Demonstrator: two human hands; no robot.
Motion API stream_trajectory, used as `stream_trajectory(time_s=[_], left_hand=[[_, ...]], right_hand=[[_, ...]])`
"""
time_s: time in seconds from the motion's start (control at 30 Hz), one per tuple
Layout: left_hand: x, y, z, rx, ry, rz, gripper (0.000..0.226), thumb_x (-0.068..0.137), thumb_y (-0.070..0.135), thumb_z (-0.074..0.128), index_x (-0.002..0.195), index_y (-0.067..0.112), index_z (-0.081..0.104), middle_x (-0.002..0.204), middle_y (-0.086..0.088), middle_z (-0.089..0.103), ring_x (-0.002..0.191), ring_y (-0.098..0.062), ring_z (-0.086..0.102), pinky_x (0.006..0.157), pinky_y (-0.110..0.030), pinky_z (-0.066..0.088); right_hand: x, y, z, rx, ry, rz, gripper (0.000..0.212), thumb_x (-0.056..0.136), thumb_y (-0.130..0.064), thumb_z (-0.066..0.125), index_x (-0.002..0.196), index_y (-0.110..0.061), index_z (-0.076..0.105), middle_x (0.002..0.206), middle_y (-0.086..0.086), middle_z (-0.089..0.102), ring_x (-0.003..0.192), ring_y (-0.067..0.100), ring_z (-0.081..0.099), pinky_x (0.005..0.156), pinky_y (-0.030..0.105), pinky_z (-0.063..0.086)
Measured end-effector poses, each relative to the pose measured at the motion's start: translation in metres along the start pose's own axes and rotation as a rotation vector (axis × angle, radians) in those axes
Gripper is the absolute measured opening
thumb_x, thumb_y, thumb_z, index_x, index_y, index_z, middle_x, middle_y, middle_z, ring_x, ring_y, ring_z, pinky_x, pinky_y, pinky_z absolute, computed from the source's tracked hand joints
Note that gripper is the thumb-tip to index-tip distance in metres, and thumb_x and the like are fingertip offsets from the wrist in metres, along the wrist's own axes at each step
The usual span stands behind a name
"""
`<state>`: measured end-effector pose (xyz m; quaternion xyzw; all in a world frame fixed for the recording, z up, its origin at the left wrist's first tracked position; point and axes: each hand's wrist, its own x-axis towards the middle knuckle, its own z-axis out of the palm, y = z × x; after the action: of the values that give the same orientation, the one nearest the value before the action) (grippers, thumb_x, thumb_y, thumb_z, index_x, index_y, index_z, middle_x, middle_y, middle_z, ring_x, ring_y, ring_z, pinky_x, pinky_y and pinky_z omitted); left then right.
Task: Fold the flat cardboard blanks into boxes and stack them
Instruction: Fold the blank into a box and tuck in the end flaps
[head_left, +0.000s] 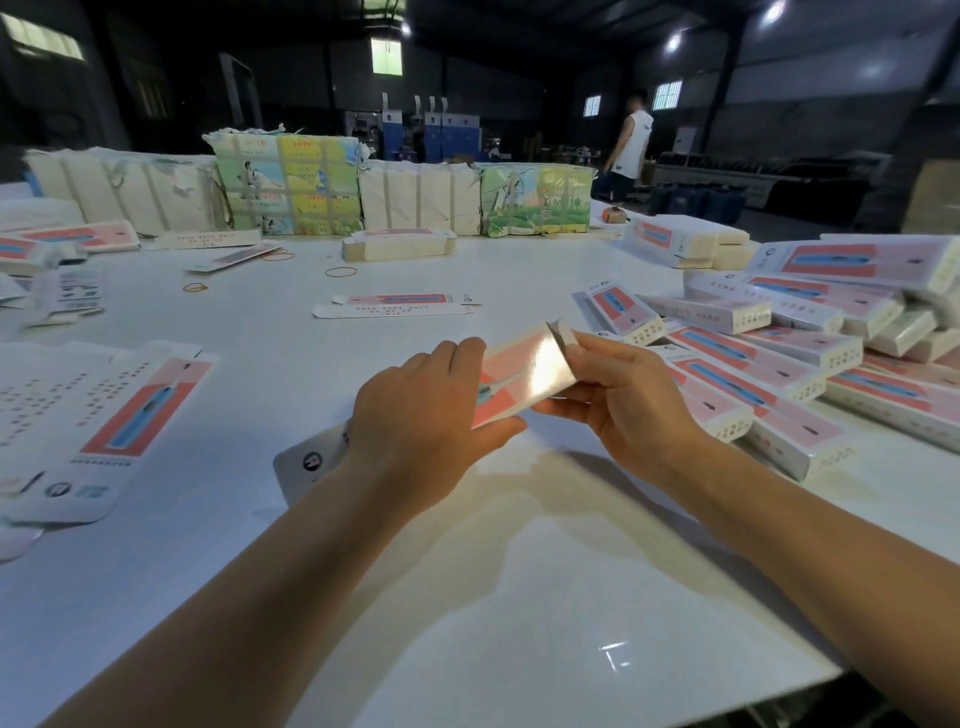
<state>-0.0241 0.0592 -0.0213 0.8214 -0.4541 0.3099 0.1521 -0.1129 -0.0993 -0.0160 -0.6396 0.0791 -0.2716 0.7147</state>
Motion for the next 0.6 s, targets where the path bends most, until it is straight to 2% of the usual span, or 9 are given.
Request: stream_trajectory(time_s=[0.1,0.2,0.33,0.47,0.5,0.6], left_hand=[[0.000,0.000,-0.001,-0.030,0.005,0.001,0.070,0.077,0.062,0.056,0.126,0.012,0.050,0.108,-0.005,0.064,0.089,-0.023,0.063,0.062,-0.025,0.035],[0.000,-0.001,0.001,0.014,0.003,0.032,0.072,0.080,0.067,0.048,0.131,0.016,0.042,0.113,0.000,0.060,0.095,-0.018,0.060,0.064,-0.023,0.034],[0.001,-0.003,0.003,0.040,-0.004,0.042,0.070,0.081,0.069,0.041,0.132,0.021,0.035,0.114,0.004,0.056,0.096,-0.015,0.055,0.064,-0.022,0.031],[0.001,-0.003,0.006,0.113,-0.024,0.066,0.068,0.082,0.069,0.040,0.132,0.023,0.032,0.112,0.006,0.053,0.094,-0.013,0.053,0.063,-0.023,0.028],[0.001,-0.002,0.006,0.130,-0.022,0.070,0.067,0.083,0.068,0.041,0.131,0.023,0.033,0.110,0.005,0.053,0.092,-0.015,0.053,0.062,-0.024,0.027],[0.002,0.005,0.004,0.141,-0.026,0.042,0.066,0.082,0.065,0.048,0.128,0.018,0.041,0.101,0.000,0.056,0.086,-0.020,0.056,0.061,-0.027,0.031]], right_hand=[[0.001,0.002,-0.002,-0.015,-0.004,-0.012,0.027,0.093,-0.005,0.051,0.093,-0.017,0.074,0.086,0.006,0.075,0.080,0.023,0.071,0.068,0.029,0.057],[0.001,0.005,-0.002,-0.081,0.008,-0.045,0.026,0.094,-0.006,0.050,0.101,-0.018,0.072,0.091,0.005,0.075,0.085,0.024,0.071,0.073,0.032,0.058],[-0.001,0.006,-0.002,-0.121,0.010,-0.088,0.035,0.094,-0.003,0.050,0.093,-0.028,0.075,0.095,0.002,0.075,0.092,0.025,0.070,0.079,0.036,0.058],[-0.005,0.004,0.000,-0.245,0.008,-0.149,0.055,0.090,0.007,0.041,0.081,-0.035,0.076,0.085,-0.009,0.075,0.084,0.013,0.071,0.070,0.023,0.057],[-0.007,0.004,0.001,-0.296,0.013,-0.167,0.056,0.088,0.006,0.040,0.076,-0.033,0.077,0.081,-0.009,0.074,0.081,0.012,0.070,0.069,0.024,0.057],[-0.010,0.006,0.005,-0.422,0.052,-0.217,0.027,0.083,-0.006,0.040,0.081,-0.006,0.068,0.075,0.004,0.068,0.076,0.024,0.065,0.078,0.043,0.055]])
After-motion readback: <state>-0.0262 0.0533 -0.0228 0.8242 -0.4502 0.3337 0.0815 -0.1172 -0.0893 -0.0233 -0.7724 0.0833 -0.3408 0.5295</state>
